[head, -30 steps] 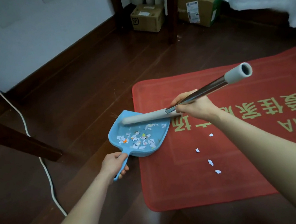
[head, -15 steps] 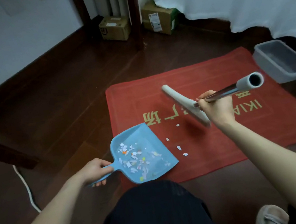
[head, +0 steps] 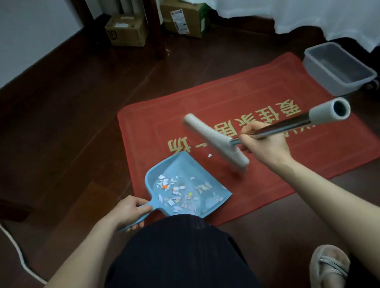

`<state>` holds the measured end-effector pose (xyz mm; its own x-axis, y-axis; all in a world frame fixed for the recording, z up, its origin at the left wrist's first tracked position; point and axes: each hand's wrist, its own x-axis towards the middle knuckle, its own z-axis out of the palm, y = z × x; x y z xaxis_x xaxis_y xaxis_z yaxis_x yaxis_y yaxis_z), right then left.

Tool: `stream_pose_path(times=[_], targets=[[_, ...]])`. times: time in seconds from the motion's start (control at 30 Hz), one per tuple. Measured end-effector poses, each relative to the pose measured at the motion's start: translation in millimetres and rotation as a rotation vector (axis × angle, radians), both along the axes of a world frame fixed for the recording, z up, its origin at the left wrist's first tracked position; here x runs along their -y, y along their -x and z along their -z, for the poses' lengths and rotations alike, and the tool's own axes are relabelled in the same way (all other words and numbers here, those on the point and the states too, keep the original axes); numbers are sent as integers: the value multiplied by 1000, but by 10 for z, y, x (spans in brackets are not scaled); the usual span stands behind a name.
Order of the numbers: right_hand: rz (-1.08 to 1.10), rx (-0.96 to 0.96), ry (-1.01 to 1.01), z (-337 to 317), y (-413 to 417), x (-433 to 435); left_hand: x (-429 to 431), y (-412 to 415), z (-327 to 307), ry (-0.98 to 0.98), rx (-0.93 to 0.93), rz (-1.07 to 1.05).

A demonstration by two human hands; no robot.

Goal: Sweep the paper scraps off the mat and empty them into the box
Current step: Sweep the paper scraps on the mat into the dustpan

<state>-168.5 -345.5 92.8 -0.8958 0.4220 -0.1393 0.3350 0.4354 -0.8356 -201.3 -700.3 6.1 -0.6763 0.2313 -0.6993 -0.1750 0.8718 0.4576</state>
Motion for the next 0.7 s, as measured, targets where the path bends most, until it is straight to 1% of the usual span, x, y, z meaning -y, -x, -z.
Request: stream_pose_path(times=[0.03, 0.1, 0.13, 0.17, 0.27, 0.3, 0.37, 0.43, 0.53, 0.63, 0.7], targets=[[21, 9, -62, 27, -29, -21, 3, 3, -1, -1, 3, -1], [74, 87, -181, 73, -83, 23, -10, 0, -1, -9, 17, 13], [106, 128, -196, 94, -95, 85, -20, -1, -2, -13, 19, 23], [118, 154, -153, 102, -103, 167, -29, -2, -2, -12, 18, 30], [71, 140, 182, 104, -117, 387, -64, -6, -16, -15, 6, 49], [62, 119, 252, 90, -107, 406, -74, -10, -17, -15, 1, 53], [70, 65, 268, 36, -77, 374, -67, -27, -30, -24, -19, 42], [80, 7, 199, -30, -81, 302, -52, -44, -42, -53, -35, 29], [83, -43, -10, -49, -89, 68, -44, -51, -33, -85, -38, -45], [119, 25, -213, -14, -97, -99, -79, -71, 13, -80, -23, -78], [45, 153, -303, 90, -139, -47, -141, -73, 49, -73, -17, -86]])
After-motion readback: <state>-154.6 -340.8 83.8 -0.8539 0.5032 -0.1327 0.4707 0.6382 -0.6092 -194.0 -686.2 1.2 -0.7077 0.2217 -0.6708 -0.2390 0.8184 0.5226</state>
